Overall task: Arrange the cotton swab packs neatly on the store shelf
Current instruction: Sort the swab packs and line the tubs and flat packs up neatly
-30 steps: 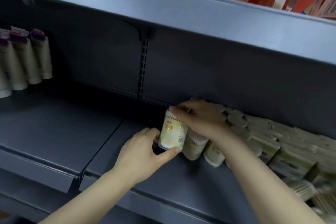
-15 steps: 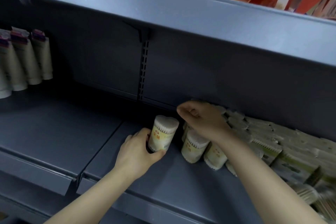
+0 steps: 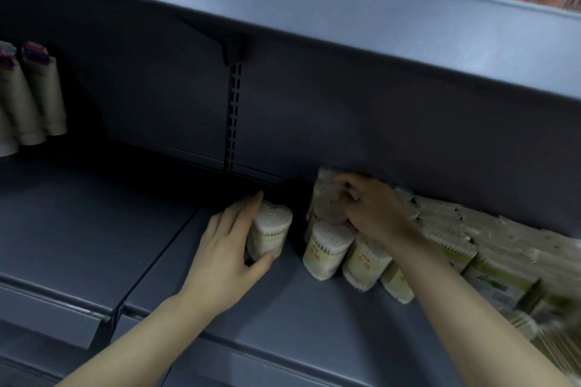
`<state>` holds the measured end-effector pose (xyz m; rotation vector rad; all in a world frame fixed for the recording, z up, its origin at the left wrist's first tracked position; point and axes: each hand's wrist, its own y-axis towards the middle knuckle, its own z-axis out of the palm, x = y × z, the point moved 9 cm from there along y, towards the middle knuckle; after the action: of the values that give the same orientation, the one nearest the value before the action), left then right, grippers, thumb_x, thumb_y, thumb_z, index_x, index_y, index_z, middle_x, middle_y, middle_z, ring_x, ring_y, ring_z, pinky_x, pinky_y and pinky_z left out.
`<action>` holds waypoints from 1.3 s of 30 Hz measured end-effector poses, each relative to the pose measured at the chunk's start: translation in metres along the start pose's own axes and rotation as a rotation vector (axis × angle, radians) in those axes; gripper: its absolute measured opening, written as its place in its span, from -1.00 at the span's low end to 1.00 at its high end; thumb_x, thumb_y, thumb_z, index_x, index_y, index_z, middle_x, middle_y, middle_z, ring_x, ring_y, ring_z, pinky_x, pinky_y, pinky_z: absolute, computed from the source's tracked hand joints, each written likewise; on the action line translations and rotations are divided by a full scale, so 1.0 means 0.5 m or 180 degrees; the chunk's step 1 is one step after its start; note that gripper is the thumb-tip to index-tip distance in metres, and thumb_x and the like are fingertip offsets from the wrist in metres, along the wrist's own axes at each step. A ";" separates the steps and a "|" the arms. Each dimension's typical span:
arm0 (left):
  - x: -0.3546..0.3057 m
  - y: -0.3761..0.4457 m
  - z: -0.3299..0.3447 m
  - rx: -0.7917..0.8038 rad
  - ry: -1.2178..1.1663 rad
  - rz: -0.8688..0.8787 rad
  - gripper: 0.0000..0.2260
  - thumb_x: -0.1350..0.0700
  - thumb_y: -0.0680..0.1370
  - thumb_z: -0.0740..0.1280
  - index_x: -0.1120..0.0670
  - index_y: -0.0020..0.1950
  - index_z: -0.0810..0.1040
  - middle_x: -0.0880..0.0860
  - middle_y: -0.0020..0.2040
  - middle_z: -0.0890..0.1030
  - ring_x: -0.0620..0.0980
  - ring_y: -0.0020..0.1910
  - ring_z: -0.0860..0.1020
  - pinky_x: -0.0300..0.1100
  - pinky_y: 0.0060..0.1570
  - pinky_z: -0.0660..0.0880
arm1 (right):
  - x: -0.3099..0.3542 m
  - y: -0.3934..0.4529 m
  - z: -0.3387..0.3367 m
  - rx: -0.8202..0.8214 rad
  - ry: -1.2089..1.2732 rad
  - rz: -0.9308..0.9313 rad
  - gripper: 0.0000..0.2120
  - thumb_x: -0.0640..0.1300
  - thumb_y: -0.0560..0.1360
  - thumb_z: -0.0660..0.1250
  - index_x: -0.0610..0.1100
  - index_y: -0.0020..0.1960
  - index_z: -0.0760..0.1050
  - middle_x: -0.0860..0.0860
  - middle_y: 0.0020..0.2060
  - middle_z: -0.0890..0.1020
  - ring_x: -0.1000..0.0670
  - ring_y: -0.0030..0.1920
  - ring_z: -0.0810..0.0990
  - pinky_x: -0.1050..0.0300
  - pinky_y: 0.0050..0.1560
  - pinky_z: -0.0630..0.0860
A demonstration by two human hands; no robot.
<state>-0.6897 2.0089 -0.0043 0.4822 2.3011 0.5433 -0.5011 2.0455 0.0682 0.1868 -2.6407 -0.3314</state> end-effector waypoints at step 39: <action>-0.027 0.263 0.146 0.0579 0.1401 0.0383 -0.54 0.18 0.59 0.22 0.11 0.48 0.22 0.07 0.49 0.23 0.10 0.44 0.21 0.02 0.31 0.18 | -0.041 0.028 0.084 0.0604 -0.0708 0.0239 -0.54 -0.04 0.62 -0.03 -0.11 0.50 0.08 -0.03 0.51 0.10 0.02 0.49 0.05 0.25 0.41 -0.03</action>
<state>-0.6044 2.1305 0.0220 0.6434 2.7720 0.5422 -0.5038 2.0710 0.0267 0.1171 -2.8907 -0.0796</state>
